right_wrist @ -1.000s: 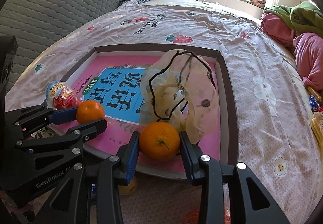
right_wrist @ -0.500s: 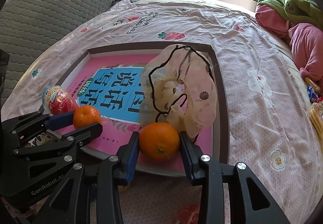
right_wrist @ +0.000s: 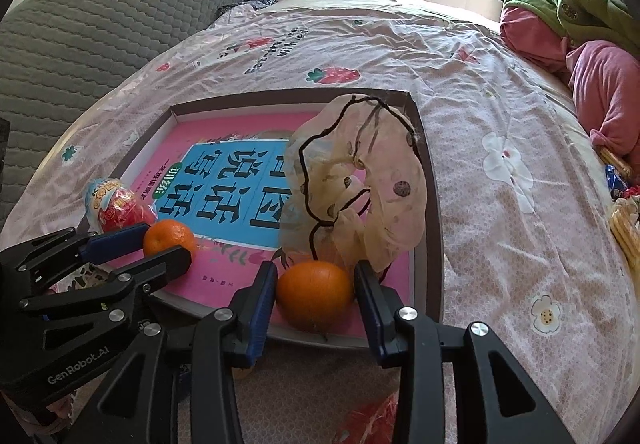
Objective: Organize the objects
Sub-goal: 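Lower both oranges into the tray and open both tools, then lift both tools away from the tray and pull back, then move the left tool to the green ring while the right tool approaches the white wrapped egg, then close the left tool on the green ring while the right tool grips the wrapped egg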
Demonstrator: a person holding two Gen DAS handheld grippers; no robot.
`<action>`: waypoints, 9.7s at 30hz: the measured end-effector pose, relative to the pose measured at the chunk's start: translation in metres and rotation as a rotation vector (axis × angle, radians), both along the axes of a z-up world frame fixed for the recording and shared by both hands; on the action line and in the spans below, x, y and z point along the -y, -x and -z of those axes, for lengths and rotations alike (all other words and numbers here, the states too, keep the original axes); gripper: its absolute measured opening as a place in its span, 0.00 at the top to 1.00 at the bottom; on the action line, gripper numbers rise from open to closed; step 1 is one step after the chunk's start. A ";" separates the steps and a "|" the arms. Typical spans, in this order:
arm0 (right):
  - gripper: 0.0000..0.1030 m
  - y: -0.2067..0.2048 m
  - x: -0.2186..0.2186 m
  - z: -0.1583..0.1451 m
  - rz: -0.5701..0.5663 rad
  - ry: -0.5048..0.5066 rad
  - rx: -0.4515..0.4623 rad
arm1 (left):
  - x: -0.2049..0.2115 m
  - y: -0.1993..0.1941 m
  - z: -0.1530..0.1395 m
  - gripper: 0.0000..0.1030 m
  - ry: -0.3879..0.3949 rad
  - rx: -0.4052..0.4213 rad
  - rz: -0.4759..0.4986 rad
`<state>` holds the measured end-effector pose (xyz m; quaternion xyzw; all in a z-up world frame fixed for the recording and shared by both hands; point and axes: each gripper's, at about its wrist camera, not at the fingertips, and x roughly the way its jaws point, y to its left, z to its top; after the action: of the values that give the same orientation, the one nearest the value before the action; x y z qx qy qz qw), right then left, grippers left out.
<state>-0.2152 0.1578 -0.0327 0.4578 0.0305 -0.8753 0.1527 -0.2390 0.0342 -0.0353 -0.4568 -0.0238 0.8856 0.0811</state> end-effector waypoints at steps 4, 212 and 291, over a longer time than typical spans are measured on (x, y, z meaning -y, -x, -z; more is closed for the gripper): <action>0.59 -0.001 0.001 -0.002 -0.004 0.000 -0.008 | 0.002 -0.005 -0.006 0.54 -0.002 -0.012 -0.004; 0.38 -0.140 -0.050 -0.017 0.059 0.011 -0.210 | 0.043 -0.157 -0.013 0.48 0.018 -0.038 -0.060; 0.49 -0.101 -0.066 0.022 0.012 0.183 -0.175 | 0.054 -0.089 0.006 0.61 -0.008 -0.056 -0.109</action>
<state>-0.1142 0.2234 -0.0542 0.3639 -0.0389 -0.9120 0.1851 -0.1498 -0.0195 -0.0409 -0.4294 -0.0498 0.9010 0.0354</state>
